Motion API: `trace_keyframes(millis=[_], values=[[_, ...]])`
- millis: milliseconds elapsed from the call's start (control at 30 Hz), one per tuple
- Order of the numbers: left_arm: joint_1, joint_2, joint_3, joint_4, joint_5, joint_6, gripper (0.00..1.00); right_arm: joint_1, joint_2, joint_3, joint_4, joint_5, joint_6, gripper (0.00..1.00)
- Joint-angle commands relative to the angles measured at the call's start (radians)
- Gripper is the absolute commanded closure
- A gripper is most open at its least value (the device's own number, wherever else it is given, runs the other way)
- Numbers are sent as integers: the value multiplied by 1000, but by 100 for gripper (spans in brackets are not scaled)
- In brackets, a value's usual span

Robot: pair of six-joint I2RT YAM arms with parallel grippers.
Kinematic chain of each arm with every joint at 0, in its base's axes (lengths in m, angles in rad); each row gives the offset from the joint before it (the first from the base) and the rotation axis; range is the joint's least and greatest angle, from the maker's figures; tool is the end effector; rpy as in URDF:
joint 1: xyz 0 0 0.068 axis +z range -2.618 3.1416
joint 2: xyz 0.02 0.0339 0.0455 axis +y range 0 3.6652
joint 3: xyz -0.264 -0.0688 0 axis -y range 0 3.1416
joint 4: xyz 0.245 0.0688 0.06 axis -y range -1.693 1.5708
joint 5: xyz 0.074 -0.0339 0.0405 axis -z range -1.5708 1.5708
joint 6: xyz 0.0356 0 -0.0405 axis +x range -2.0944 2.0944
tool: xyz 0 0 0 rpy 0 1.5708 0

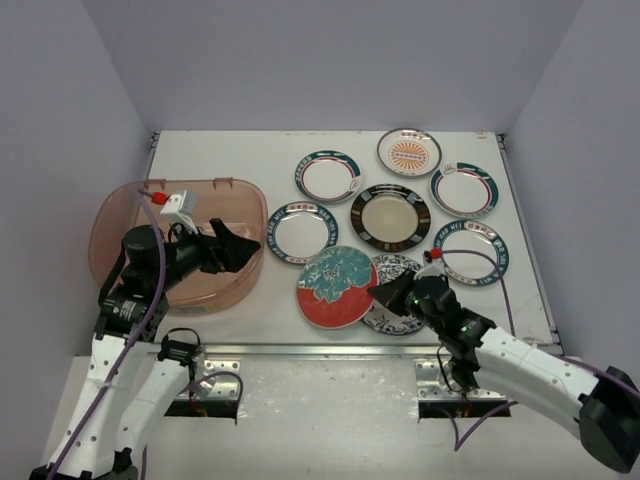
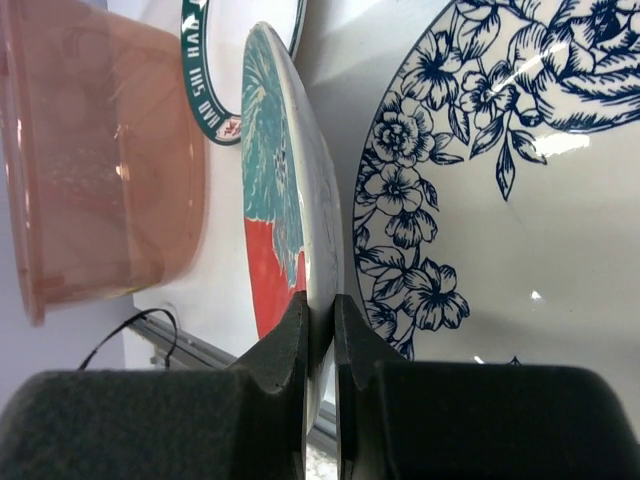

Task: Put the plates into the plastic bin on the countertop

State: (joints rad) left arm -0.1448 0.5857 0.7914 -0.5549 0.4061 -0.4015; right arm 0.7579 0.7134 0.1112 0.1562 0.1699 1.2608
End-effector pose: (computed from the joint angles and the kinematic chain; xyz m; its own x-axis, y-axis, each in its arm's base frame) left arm 0.1245 -0.0324 0.3317 -0.5070 -0.2889 -0.8121 0.3278 0.8068 -0.4916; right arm 0.1165 0.1020 0.1499 -0.6353 0.6911 -0.3447 0.1255 0.5327 0.8369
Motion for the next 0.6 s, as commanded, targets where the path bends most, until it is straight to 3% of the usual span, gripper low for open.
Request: trace_keyframes(millis=[0, 200, 400, 567], values=[[-9, 72, 77, 74, 176, -3, 0, -82, -37, 166, 140, -184, 24, 100], [-9, 215, 140, 61, 152, -42, 0, -225, 2, 321, 117, -361, 55, 100], [-9, 315, 168, 65, 137, -79, 0, -253, 53, 471, 104, -430, 49, 100], [-10, 370, 171, 125, 217, -115, 0, -253, 92, 562, 146, -507, 55, 100]])
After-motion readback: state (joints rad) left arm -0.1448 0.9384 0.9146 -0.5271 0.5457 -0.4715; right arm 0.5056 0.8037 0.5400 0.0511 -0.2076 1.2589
